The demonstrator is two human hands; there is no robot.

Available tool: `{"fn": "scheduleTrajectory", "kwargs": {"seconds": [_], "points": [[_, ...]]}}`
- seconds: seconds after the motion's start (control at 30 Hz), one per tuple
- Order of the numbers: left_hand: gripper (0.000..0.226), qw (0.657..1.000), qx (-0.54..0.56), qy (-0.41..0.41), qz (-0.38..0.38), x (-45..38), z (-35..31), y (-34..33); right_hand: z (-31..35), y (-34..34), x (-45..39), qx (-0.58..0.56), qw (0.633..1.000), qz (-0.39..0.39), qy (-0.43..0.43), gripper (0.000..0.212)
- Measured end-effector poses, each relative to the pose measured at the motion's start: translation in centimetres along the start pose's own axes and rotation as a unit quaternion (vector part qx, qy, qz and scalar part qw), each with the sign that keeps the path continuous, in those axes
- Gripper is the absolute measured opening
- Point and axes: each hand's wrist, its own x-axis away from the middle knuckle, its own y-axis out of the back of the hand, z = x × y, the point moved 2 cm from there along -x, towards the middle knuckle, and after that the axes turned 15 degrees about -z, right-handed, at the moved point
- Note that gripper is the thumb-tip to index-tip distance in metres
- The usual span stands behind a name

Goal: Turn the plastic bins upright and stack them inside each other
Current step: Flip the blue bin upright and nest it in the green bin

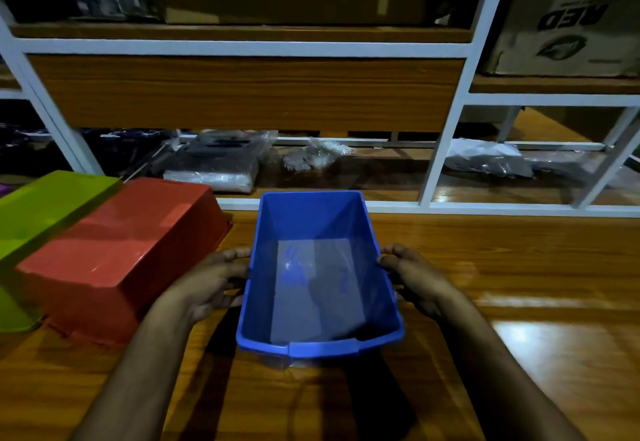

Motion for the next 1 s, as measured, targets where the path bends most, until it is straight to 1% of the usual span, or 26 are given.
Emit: {"fn": "scheduleTrajectory", "kwargs": {"seconds": [0.1,0.2,0.27,0.33,0.4,0.47,0.53,0.6,0.67,0.73,0.77,0.9,1.0], "points": [[0.042,0.999,0.027,0.003,0.027,-0.2,0.1,0.1,-0.5,0.7,-0.4,-0.016,1.0,0.012,-0.01,0.018],[0.044,0.997,0.051,0.003,0.052,-0.4,0.1,-0.3,-1.0,1.8,0.4,-0.073,0.997,0.03,-0.024,0.017],[0.044,0.995,0.059,0.002,0.081,-0.5,-0.1,-1.1,-1.6,2.9,1.3,-0.105,0.994,0.016,-0.035,0.015],[0.045,0.992,0.063,-0.001,0.112,-0.5,-0.5,-2.3,-2.5,4.3,2.3,-0.118,0.992,0.007,-0.038,0.019],[0.046,0.986,0.062,0.0,0.152,-0.3,-0.9,-4.3,-3.5,6.2,4.0,-0.143,0.989,-0.025,-0.039,0.024],[0.044,0.981,0.045,-0.003,0.189,0.0,-1.5,-6.9,-4.7,8.6,5.9,-0.169,0.982,-0.076,-0.03,0.028],[0.043,0.976,0.02,-0.013,0.219,0.5,-1.9,-9.8,-6.1,11.0,8.1,-0.179,0.976,-0.121,-0.032,0.013],[0.045,0.967,-0.01,-0.027,0.254,1.3,-1.9,-13.3,-7.9,13.9,10.7,-0.196,0.967,-0.161,-0.036,0.018],[0.046,0.957,-0.033,-0.044,0.286,2.6,-1.9,-16.8,-9.5,16.4,13.4,-0.218,0.953,-0.204,-0.046,0.012],[0.045,0.942,-0.059,-0.05,0.328,4.8,-1.6,-21.1,-11.2,19.3,16.7,-0.246,0.936,-0.248,-0.046,0.018],[0.044,0.933,-0.07,-0.047,0.349,6.3,-1.4,-23.2,-12.0,20.8,18.3,-0.255,0.929,-0.265,-0.042,0.018],[0.06,0.904,-0.092,-0.043,0.416,11.7,-0.8,-31.3,-15.5,26.7,24.2,-0.288,0.898,-0.329,-0.033,0.021],[0.06,0.885,-0.099,-0.044,0.453,15.4,0.0,-37.7,-18.0,31.6,28.2,-0.287,0.877,-0.385,-0.029,0.02]]}}
